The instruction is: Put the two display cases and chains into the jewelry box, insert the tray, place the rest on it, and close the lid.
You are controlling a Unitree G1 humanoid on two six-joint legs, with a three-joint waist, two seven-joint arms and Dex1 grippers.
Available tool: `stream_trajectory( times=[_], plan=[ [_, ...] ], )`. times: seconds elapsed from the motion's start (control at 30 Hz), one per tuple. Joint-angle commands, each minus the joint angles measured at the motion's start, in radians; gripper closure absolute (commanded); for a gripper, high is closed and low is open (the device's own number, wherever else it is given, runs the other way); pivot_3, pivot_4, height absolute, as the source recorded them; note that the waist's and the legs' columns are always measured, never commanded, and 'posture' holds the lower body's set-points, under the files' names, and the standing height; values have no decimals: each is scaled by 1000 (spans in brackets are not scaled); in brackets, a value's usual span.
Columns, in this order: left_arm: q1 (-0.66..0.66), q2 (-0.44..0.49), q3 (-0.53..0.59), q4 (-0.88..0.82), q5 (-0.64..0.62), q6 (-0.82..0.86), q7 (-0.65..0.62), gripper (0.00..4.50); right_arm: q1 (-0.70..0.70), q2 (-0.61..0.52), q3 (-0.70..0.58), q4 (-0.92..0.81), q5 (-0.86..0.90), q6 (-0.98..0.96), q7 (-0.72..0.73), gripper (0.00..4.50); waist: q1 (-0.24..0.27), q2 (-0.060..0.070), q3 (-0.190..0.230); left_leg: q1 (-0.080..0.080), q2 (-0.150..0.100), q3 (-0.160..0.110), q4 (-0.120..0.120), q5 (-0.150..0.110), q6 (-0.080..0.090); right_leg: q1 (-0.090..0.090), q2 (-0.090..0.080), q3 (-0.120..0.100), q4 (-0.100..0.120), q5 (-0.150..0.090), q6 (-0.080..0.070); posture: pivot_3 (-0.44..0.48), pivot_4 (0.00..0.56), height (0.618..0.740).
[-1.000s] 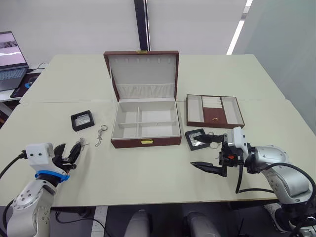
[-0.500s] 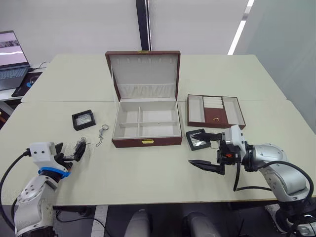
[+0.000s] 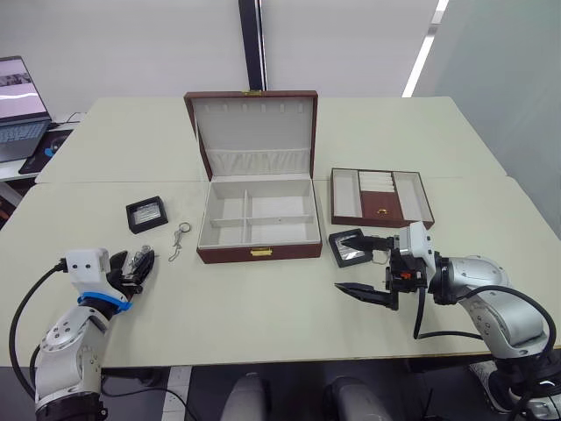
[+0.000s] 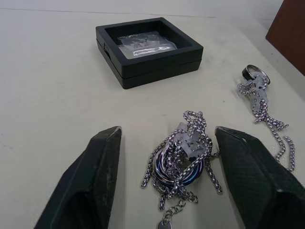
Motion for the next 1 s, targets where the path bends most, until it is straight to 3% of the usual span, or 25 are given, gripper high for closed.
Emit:
stream_trajectory(
  times=[0.03, 0.17, 0.57, 1.0],
  plan=[
    [27, -4, -20, -2, 9, 25, 2, 2778, -9, -4, -14, -19, 9, -6, 2, 0, 0, 0, 0, 0, 0, 0, 0, 0, 0, 0, 0, 0, 0, 0, 0, 0, 150, 740],
    [27, -8, -14, -6, 9, 18, 11, 3905, -15, 0, -12, -8, 5, -14, 5, 0, 0, 0, 0, 0, 0, 0, 0, 0, 0, 0, 0, 0, 0, 0, 0, 0, 150, 740],
    [44, -35, 10, -128, -37, 35, 50, 3915, -28, 4, -12, 7, 4, -22, 6, 0, 0, 0, 0, 0, 0, 0, 0, 0, 0, 0, 0, 0, 0, 0, 0, 0, 150, 740],
    [45, -36, 38, -484, -174, 191, 147, 3915, -38, 2, -15, 23, 4, -28, 12, 0, 0, 0, 0, -1, 0, 0, 0, 0, 0, 0, 0, 0, 0, 0, 0, 0, 150, 740]
  ],
)
